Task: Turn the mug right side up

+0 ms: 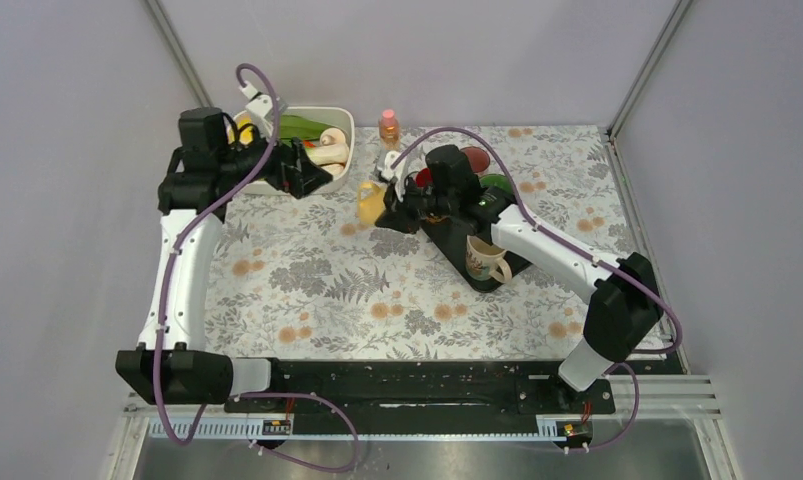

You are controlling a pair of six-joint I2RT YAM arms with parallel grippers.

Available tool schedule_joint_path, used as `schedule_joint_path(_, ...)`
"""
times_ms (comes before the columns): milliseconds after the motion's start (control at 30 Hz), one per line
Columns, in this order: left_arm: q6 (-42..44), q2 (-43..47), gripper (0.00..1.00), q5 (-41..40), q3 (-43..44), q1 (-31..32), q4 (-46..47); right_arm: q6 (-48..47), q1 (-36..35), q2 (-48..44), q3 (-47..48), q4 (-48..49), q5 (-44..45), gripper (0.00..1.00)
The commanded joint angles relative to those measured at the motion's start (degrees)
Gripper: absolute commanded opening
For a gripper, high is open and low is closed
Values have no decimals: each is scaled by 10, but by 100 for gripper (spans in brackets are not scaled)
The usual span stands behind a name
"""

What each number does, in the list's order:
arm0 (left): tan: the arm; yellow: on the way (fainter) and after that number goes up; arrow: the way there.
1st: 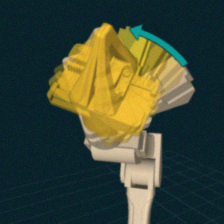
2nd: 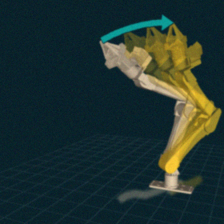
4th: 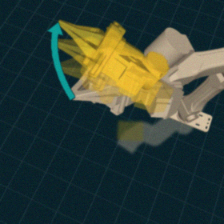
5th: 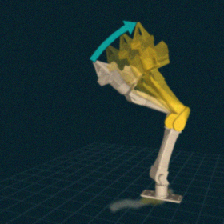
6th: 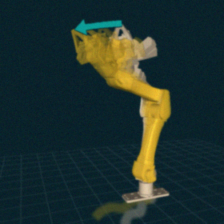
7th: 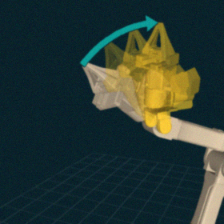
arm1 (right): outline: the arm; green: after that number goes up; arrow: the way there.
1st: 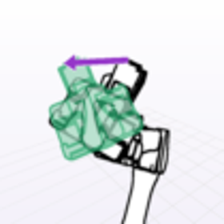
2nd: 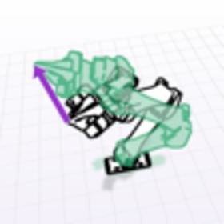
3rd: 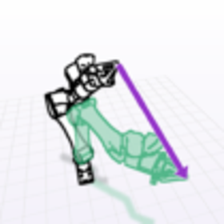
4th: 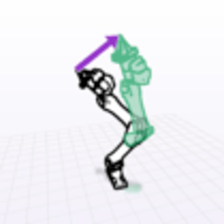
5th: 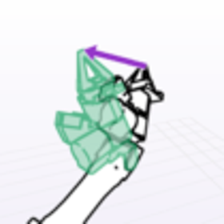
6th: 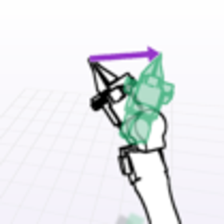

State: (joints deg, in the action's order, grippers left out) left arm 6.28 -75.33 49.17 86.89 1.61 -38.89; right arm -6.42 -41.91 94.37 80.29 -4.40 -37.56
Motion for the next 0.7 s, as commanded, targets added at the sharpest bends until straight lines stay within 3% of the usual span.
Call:
schedule_joint_path(0,23,35,99,-87,9,-65,-17,-471,9,-44,33,-304,191,0)
schedule_joint_path(100,36,42,99,-107,-22,-90,-11,-637,22,1,84,-485,261,0)
schedule_joint_path(200,52,46,99,-112,-48,-94,-5,-674,49,48,154,-573,298,0)
schedule_joint_path(467,70,42,99,-112,-87,-95,7,-760,89,109,185,-573,279,0)
schedule_joint_path(667,80,42,99,-133,-112,-94,15,-768,112,170,235,-619,230,0)
